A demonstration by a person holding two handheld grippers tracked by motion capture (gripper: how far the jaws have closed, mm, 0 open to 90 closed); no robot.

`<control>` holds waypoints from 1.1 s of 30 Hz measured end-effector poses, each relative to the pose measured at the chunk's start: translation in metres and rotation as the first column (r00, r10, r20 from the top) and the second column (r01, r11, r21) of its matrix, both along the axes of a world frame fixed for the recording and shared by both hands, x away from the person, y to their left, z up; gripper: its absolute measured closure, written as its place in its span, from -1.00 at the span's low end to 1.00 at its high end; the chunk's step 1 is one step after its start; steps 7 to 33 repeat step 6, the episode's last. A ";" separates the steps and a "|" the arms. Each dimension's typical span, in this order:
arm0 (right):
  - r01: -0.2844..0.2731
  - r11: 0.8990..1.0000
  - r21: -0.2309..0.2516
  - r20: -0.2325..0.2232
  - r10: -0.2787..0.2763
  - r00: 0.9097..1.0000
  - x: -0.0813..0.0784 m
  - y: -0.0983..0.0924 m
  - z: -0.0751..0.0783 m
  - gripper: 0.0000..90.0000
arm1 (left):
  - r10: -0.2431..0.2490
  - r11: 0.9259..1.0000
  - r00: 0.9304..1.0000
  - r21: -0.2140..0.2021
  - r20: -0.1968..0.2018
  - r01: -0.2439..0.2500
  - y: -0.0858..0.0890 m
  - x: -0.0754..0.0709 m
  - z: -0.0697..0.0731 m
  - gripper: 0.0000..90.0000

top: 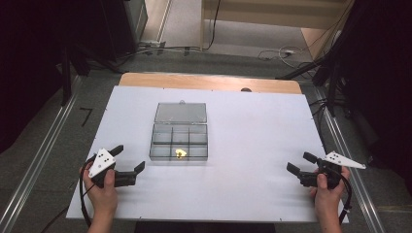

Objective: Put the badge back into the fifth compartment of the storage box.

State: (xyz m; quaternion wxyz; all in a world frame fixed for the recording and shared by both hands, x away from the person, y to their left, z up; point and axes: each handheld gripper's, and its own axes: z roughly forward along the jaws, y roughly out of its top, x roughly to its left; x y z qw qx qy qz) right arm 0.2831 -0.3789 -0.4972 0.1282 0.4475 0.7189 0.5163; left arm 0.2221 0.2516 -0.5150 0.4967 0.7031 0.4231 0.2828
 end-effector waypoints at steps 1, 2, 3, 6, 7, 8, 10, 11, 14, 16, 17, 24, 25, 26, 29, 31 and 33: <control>0.002 1.000 0.000 -0.005 -0.002 1.000 0.000 0.000 0.000 -1.00 | 0.000 1.000 1.000 0.000 0.001 0.000 0.000 0.000 0.000 -0.94; 0.004 1.000 0.000 -0.007 -0.004 1.000 0.000 0.000 0.000 -1.00 | 0.000 1.000 1.000 -0.001 0.001 0.000 0.000 0.000 0.000 -0.94; 0.005 1.000 -0.002 -0.007 -0.005 1.000 0.000 0.001 -0.001 -1.00 | 0.000 1.000 1.000 0.001 0.000 0.000 0.000 0.000 0.000 -0.94; 0.006 1.000 -0.023 0.001 -0.006 1.000 0.000 0.003 -0.001 -1.00 | 0.001 1.000 1.000 0.001 0.001 -0.001 0.000 -0.001 0.000 -0.94; 0.006 1.000 -0.023 0.001 -0.006 1.000 0.000 0.003 -0.001 -1.00 | 0.001 1.000 1.000 0.001 0.001 -0.001 0.000 -0.001 0.000 -0.94; 0.006 1.000 -0.023 0.001 -0.006 1.000 0.000 0.003 -0.001 -1.00 | 0.001 1.000 1.000 0.001 0.001 -0.001 0.000 -0.001 0.000 -0.94; 0.006 1.000 -0.023 0.001 -0.006 1.000 0.000 0.003 -0.001 -1.00 | 0.001 1.000 1.000 0.001 0.001 -0.001 0.000 -0.001 0.000 -0.94; 0.006 1.000 -0.023 0.001 -0.006 1.000 0.000 0.003 -0.001 -1.00 | 0.001 1.000 1.000 0.001 0.001 -0.001 0.000 -0.001 0.000 -0.94; 0.006 1.000 -0.023 0.001 -0.006 1.000 0.000 0.003 -0.001 -1.00 | 0.001 1.000 1.000 0.001 0.001 -0.001 0.000 -0.001 0.000 -0.94; 0.006 1.000 -0.023 0.001 -0.006 1.000 0.000 0.003 -0.001 -1.00 | 0.001 1.000 1.000 0.001 0.001 -0.001 0.000 -0.001 0.000 -0.94; 0.006 1.000 -0.023 0.001 -0.006 1.000 0.000 0.003 -0.001 -1.00 | 0.001 1.000 1.000 0.001 0.001 -0.001 0.000 -0.001 0.000 -0.94; 0.006 1.000 -0.023 0.001 -0.006 1.000 0.000 0.003 -0.001 -1.00 | 0.001 1.000 1.000 0.001 0.001 -0.001 0.000 -0.001 0.000 -0.94; 0.006 1.000 -0.023 0.001 -0.006 1.000 0.000 0.003 -0.001 -1.00 | 0.001 1.000 1.000 0.001 0.001 -0.001 0.000 -0.001 0.000 -0.94; 0.006 1.000 -0.023 0.001 -0.006 1.000 0.000 0.003 -0.001 -1.00 | 0.001 1.000 1.000 0.001 0.001 -0.001 0.000 -0.001 0.000 -0.94; 0.006 1.000 -0.023 0.001 -0.006 1.000 0.000 0.003 -0.001 -1.00 | 0.001 1.000 1.000 0.001 0.001 -0.001 0.000 -0.001 0.000 -0.94; 0.006 1.000 -0.023 0.001 -0.006 1.000 0.000 0.003 -0.001 -1.00 | 0.001 1.000 1.000 0.001 0.001 -0.001 0.000 -0.001 0.000 -0.94; 0.006 1.000 -0.023 0.001 -0.006 1.000 0.000 0.003 -0.001 -1.00 | 0.001 1.000 1.000 0.001 0.001 -0.001 0.000 -0.001 0.000 -0.94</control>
